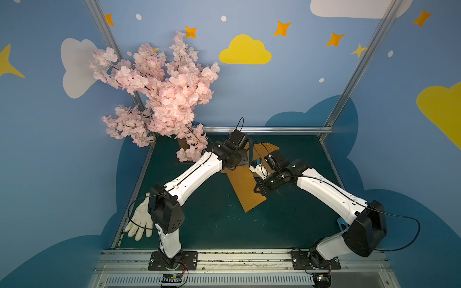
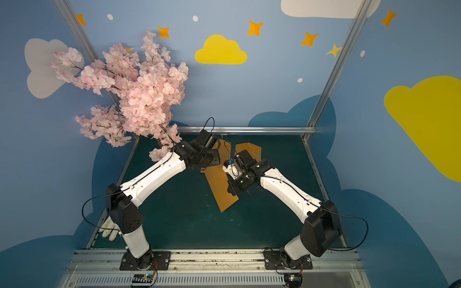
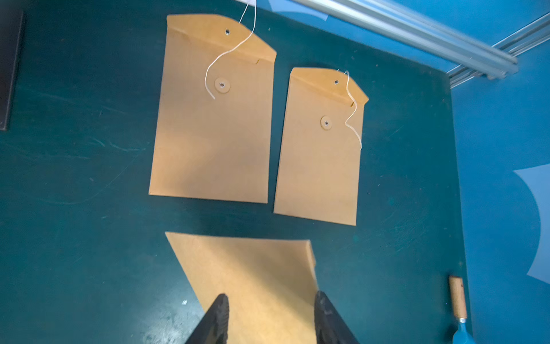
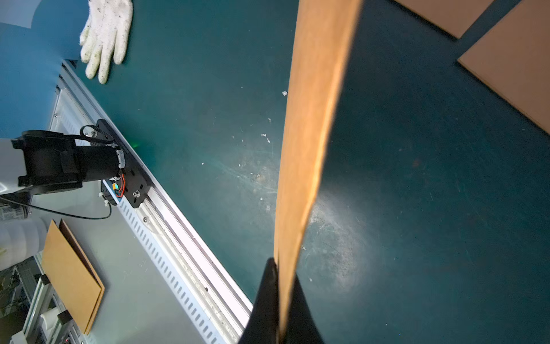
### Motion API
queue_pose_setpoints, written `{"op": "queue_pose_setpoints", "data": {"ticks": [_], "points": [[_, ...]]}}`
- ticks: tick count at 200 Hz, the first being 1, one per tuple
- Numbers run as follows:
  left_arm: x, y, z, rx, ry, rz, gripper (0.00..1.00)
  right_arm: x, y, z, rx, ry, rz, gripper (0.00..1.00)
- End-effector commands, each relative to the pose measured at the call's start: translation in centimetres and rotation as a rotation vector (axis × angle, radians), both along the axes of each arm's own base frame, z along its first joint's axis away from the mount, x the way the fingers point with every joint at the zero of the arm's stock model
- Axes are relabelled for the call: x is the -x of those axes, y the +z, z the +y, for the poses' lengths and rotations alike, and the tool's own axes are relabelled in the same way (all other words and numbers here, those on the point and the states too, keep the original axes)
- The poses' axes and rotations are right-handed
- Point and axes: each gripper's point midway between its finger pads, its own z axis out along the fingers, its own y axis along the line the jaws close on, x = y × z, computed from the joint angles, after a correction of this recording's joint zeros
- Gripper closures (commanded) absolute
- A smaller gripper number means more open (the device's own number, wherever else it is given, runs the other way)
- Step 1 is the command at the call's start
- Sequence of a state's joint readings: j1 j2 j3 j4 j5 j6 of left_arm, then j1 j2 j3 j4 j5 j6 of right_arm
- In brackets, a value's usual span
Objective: Open the file bag
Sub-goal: Pick up the file bag from the center of the board.
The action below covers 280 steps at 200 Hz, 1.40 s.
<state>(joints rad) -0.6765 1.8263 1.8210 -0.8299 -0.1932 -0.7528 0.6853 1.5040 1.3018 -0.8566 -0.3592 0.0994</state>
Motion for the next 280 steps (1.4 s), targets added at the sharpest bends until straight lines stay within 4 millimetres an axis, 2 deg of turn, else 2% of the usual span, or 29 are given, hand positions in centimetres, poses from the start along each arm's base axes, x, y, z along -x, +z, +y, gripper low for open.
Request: {"op": "queue_pose_setpoints", "data": {"ticks": [1,28,123,172,280], "points": [[-0.1,0.5,-0.3,0.017,0.004,0.001,0.52,-0.3,1.4,0.9,-0.019,0.017,-0.03,1.0],[-0.2,1.1,-0.5,0.037,0.005,-0.014,0.52,-0.3,1.2,1.2,-0.025,0.022,-0.023,1.0],[-0.3,-0.4,-0.3,-0.041,0.008,0.055,0.64,-1.5,1.3,0.5,0.028,-0.034,-0.075,1.0],[-0.5,-0.9,-0.5,-0.068,0.01,0.087,0.65,-2.5,1.2,0.5,0.077,-0.06,-0.116,1.0],[-0.6,-0.7,-0.4,-0.072,0.01,0.086,0.89,-3.2,1.7,1.3,0.106,-0.062,-0.156,1.0]]}}
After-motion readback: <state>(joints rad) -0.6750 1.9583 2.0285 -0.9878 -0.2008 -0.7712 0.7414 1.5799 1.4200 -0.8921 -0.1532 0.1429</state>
